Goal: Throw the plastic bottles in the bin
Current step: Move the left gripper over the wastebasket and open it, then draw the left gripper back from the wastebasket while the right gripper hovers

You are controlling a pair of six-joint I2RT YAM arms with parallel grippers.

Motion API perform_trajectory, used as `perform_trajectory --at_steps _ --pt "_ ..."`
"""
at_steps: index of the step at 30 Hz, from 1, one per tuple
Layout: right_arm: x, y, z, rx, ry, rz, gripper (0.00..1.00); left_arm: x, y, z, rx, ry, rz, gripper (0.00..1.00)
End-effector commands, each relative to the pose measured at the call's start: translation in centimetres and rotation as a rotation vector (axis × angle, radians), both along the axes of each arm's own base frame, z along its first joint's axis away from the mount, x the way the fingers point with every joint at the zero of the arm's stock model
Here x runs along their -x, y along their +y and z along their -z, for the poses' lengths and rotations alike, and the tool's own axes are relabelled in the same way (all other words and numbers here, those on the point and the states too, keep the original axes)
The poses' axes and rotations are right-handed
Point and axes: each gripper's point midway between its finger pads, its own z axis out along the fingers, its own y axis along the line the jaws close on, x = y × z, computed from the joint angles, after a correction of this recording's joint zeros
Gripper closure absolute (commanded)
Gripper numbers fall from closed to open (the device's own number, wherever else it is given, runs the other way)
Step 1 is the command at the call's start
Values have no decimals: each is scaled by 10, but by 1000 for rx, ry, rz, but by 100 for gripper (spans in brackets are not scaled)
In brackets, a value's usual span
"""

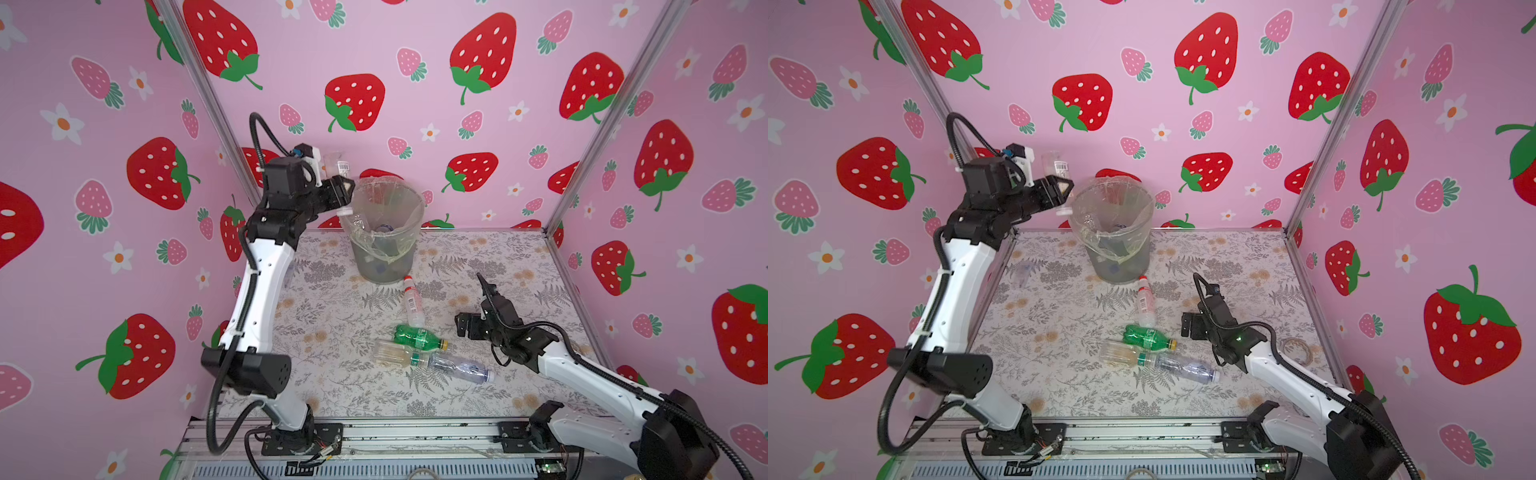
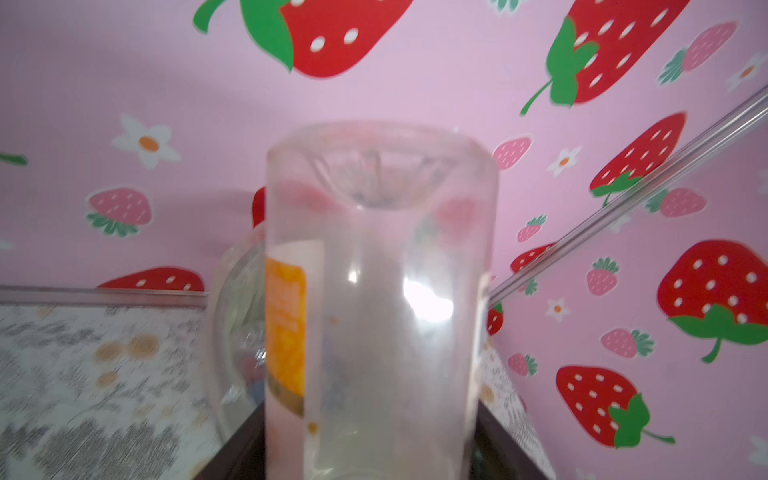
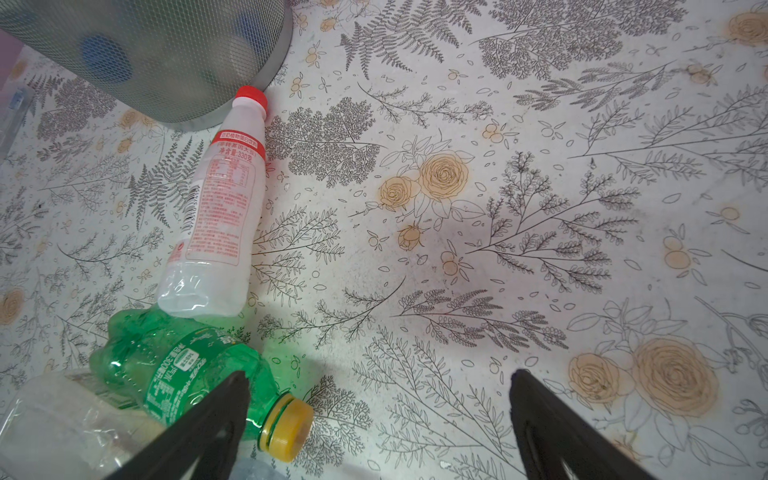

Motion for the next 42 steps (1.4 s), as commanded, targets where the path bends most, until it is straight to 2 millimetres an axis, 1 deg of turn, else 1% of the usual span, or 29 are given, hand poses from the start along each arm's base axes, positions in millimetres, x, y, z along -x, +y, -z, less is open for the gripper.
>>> perform_trajectory --at_steps 1,3,6,7,9,12,14,17,20,26,27,30,35,42 --pt "2 -3 -2 -11 -3 4 1 -13 -16 26 -31 116 50 1" --pt "2 -2 -6 -28 -5 6 1 -17 -13 20 -37 99 28 1" --pt "3 -1 -11 -40 -6 6 1 -10 -12 4 -33 50 30 1" --pt "3 -2 -12 -38 -7 7 1 -3 -11 -5 -28 29 34 1" --pt "1 -3 -14 -26 -12 8 1 12 -13 -16 -17 5 54 1" --pt "0 -4 -18 10 -12 -2 1 36 -14 -27 -4 -20 84 1" --pt "-1 -6 -19 39 -9 -5 1 52 -12 -29 -2 -28 88 1" --pt "-1 -6 -20 69 -8 -23 1 72 -8 -23 -8 -27 88 1" --pt "2 -9 -18 101 6 -40 1 87 -4 -7 -36 -6 86 1" --pt "5 -12 -25 125 -29 -77 1 104 6 42 -52 122 68 1" --pt "6 -12 -25 127 -31 -82 1 106 7 53 -55 145 69 1" --pt "10 -12 -24 127 -33 -108 1 115 11 75 -57 184 61 1" --pt "19 -9 -19 109 -21 -139 1 128 15 104 -55 227 55 1" --pt "35 2 -7 127 14 -202 1 145 19 139 -59 283 48 1"
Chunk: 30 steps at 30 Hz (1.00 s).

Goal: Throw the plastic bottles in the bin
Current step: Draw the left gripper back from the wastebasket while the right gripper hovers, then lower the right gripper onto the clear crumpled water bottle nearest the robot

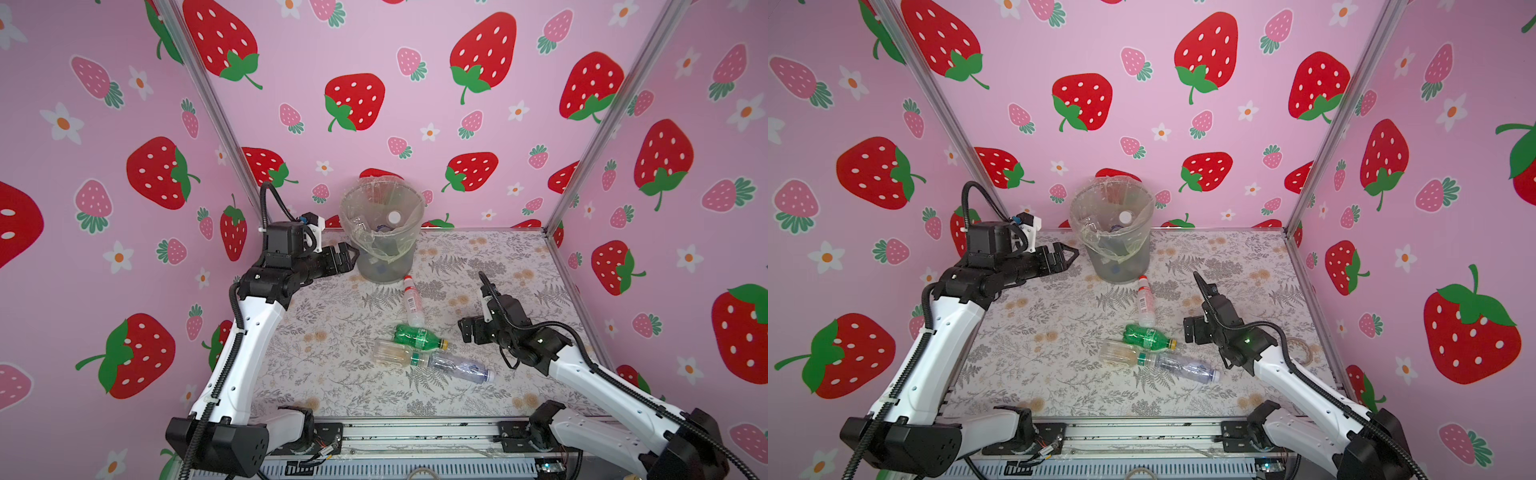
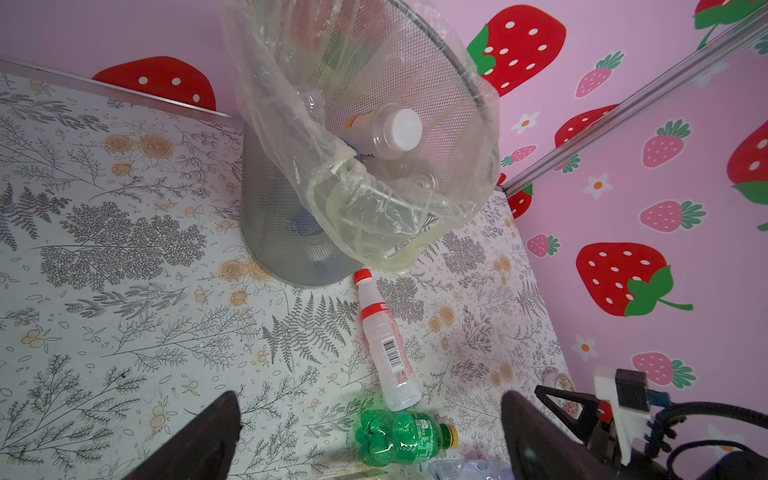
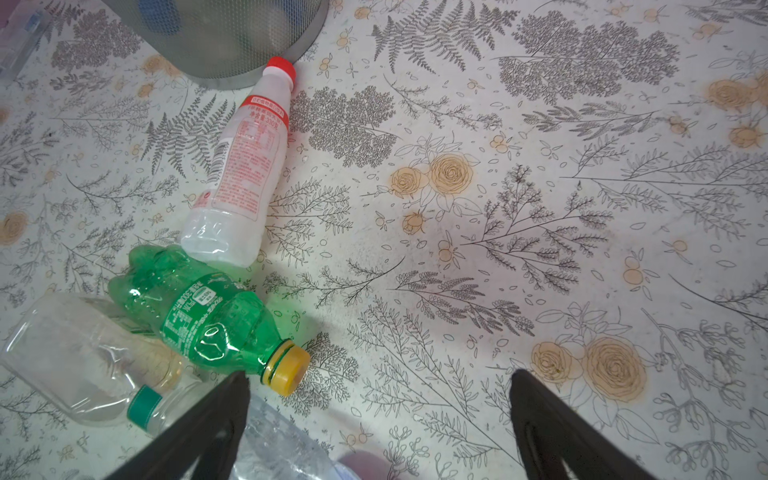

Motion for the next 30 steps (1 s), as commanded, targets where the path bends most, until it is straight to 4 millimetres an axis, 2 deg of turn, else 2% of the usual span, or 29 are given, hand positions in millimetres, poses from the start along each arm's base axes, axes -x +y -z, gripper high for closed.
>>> perform_trajectory --at_steps 1,12,19,26,30 --pt "13 3 13 36 37 -44 1 5 2 5 -3 -12 5 1" --pt "46 26 34 95 107 -139 1 37 10 45 -6 37 -27 1" --pt "67 32 49 145 147 -173 1 46 9 76 6 104 -27 1" --pt "85 38 63 158 193 -207 1 46 9 80 -11 115 -15 1" --pt "93 30 76 183 234 -188 1 46 12 84 -21 117 -22 1"
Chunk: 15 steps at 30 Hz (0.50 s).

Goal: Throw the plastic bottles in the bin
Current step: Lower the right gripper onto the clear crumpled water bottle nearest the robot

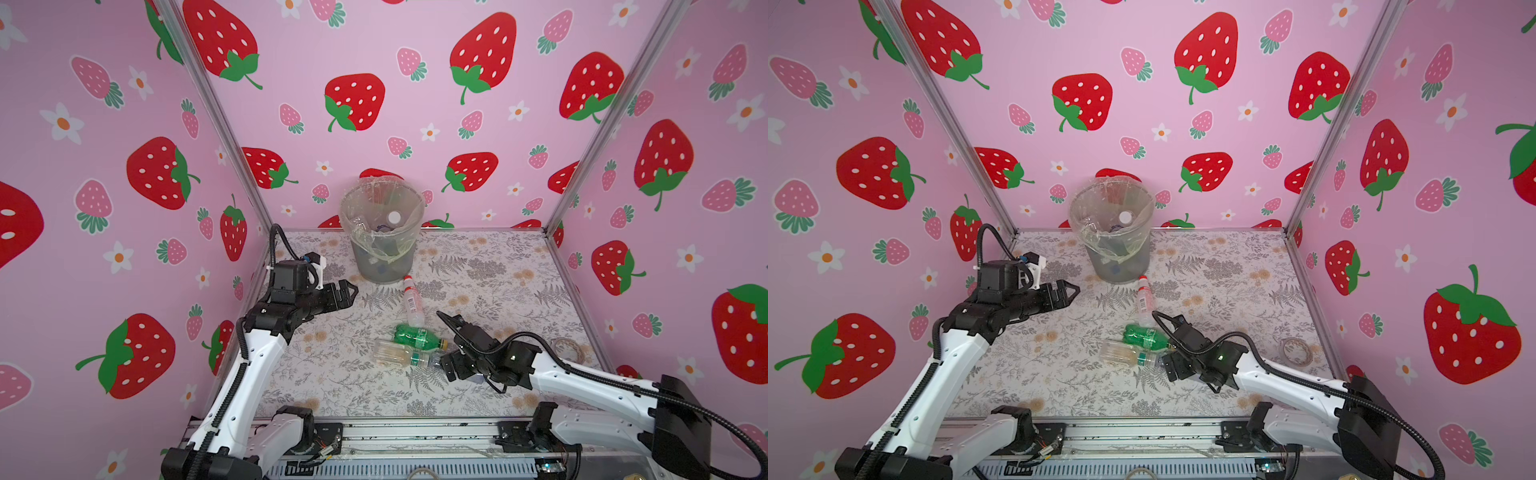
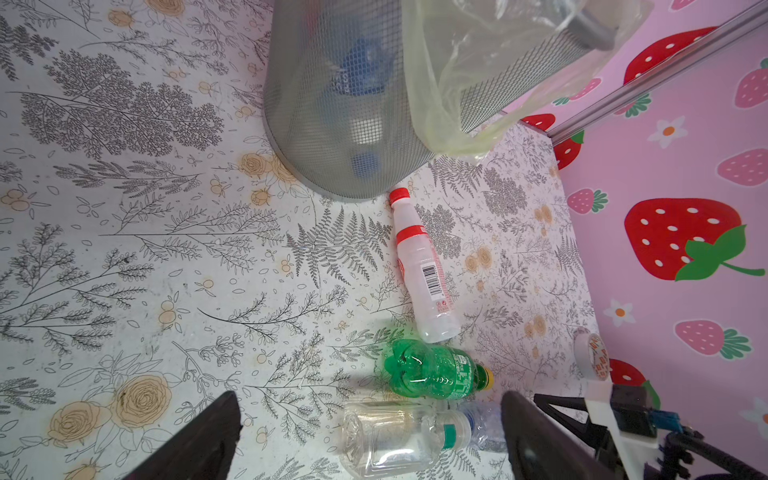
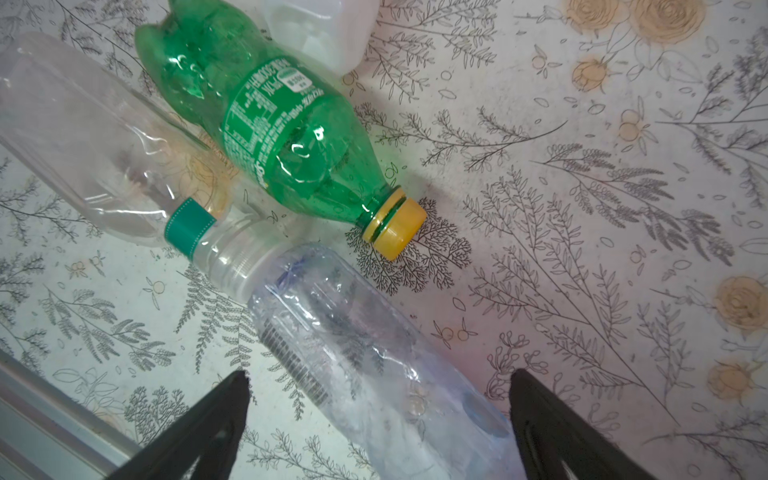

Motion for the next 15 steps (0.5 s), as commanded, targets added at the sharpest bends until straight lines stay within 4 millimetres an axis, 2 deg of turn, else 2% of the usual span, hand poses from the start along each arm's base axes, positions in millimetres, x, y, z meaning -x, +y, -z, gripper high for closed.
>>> perform_trajectory --at_steps 1,15 --pt "10 -16 17 60 51 44 1 -1 3 -1 -13 -19 -3 1" --pt "29 -23 28 32 88 70 1 0 5 7 -22 -7 -2 1"
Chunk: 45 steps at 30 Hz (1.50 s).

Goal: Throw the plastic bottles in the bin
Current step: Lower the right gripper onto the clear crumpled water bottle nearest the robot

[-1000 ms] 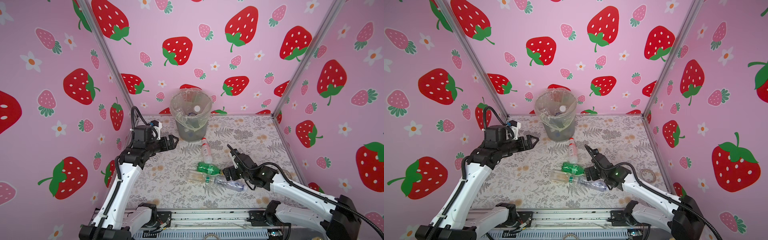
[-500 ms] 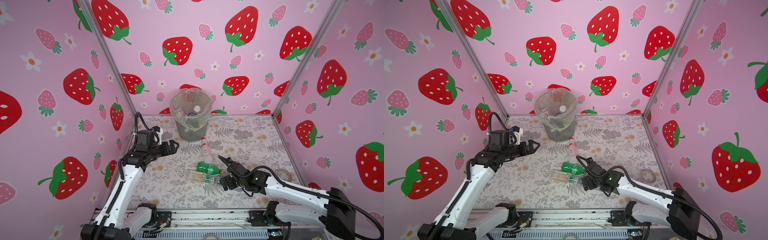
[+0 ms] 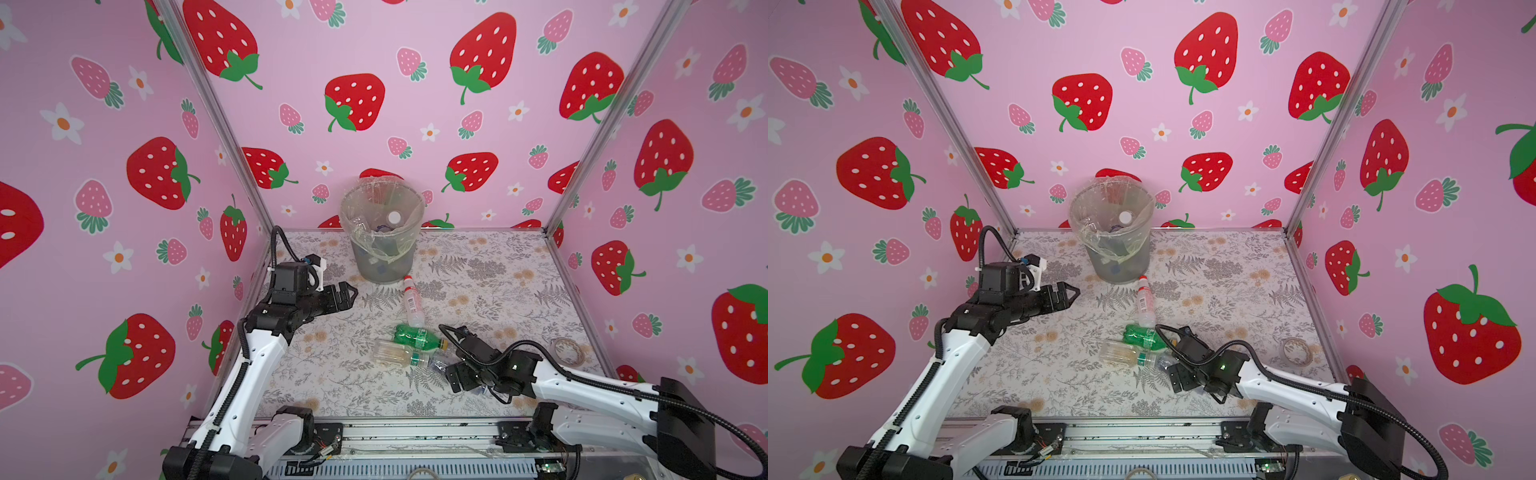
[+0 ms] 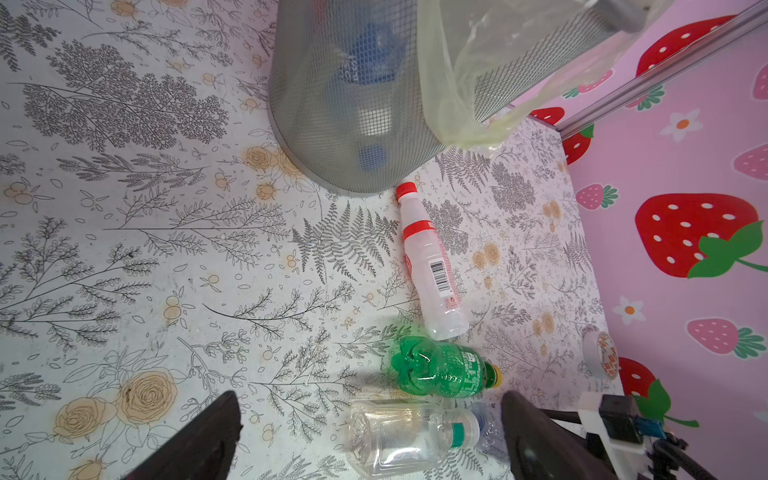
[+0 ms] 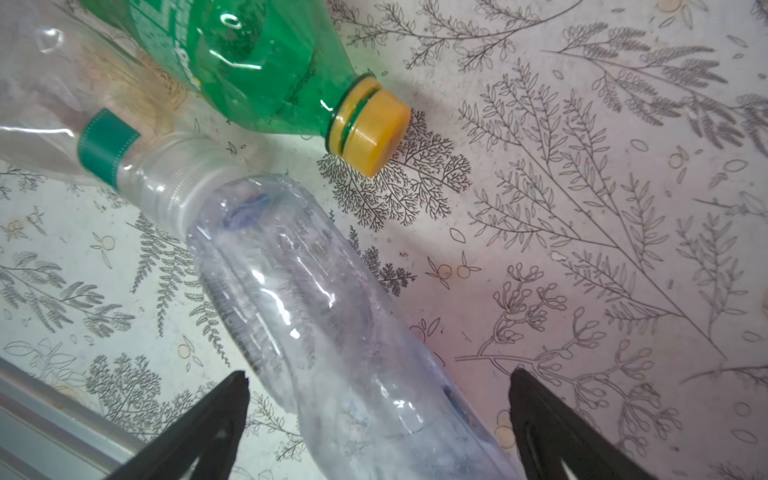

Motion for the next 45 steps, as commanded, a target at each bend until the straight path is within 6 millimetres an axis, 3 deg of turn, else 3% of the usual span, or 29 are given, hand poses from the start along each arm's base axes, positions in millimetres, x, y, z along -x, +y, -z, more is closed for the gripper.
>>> perform_trajectory --at_steps 1,19,25,34,45 --pt "9 -7 8 23 23 21 1 -1 3 0 -11 -14 -3 1" --pt "33 -6 32 93 41 12 2 0 3 1 -8 -12 -2 1" --pt "35 -13 31 58 43 49 12 1 3 1 -6 -13 -2 1" --pt "36 -15 30 36 44 61 36 1 3 2 -6 -13 -1 1" --pt "37 -6 24 12 45 49 47 3 3 1 -7 -15 0 1"
